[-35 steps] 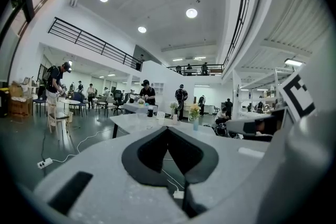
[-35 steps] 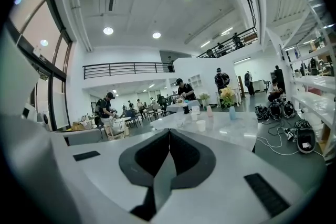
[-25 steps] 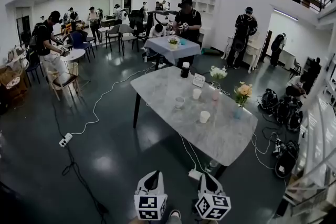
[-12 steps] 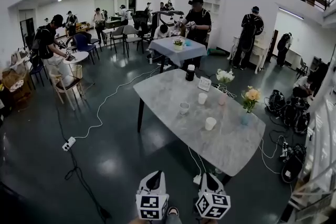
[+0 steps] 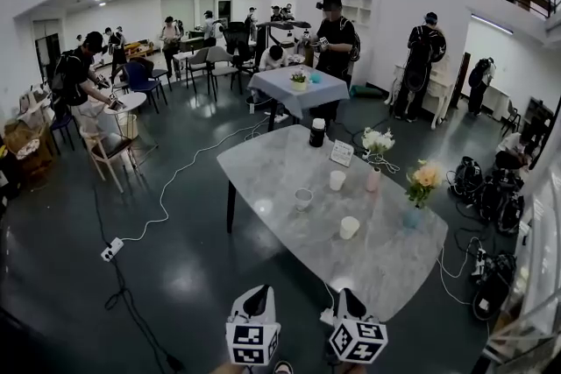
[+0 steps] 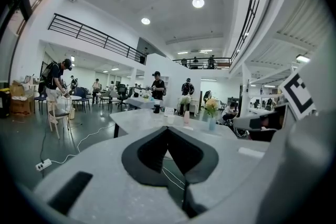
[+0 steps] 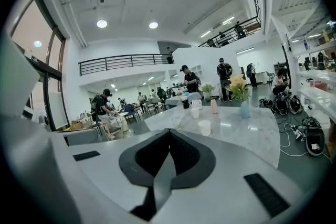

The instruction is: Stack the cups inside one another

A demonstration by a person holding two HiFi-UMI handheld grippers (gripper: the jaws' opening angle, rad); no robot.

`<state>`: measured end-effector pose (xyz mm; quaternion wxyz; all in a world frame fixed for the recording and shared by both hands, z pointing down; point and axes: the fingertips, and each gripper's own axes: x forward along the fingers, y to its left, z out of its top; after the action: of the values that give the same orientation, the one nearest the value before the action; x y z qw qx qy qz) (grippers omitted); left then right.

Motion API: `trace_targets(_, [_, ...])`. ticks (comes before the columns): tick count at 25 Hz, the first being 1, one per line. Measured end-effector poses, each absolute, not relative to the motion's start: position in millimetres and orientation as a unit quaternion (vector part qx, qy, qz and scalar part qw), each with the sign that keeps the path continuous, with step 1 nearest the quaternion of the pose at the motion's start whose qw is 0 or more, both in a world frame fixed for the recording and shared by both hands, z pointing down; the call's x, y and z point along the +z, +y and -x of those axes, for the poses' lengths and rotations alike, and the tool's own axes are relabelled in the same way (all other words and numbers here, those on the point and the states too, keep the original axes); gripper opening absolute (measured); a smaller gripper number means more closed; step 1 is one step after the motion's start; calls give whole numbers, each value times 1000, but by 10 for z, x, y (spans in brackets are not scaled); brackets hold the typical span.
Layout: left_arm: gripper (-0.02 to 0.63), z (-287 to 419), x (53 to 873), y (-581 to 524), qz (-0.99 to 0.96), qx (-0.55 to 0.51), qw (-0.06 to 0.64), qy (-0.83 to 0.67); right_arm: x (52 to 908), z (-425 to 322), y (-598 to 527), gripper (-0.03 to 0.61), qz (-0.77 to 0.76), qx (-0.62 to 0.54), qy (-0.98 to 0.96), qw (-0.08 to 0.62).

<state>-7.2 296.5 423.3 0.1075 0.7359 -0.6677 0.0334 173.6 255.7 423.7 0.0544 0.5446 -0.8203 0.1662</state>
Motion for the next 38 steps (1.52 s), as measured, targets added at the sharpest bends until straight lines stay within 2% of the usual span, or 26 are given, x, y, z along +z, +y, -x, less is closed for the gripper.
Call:
trace_targets(15, [-5,-50,4336,1969,-722,43,110,-682,4371,-1823,1486,6,-517,183,-834,52])
trace_targets(32, [-3,-310,4497,1315,-745,81,113,-653,4585,-2023,1004,6,-540,177,-819,78])
trace_targets(38, [-4,-265,4503,764,-770,74,107,-625,4586,-1981,613,6,-568,176,-800,77])
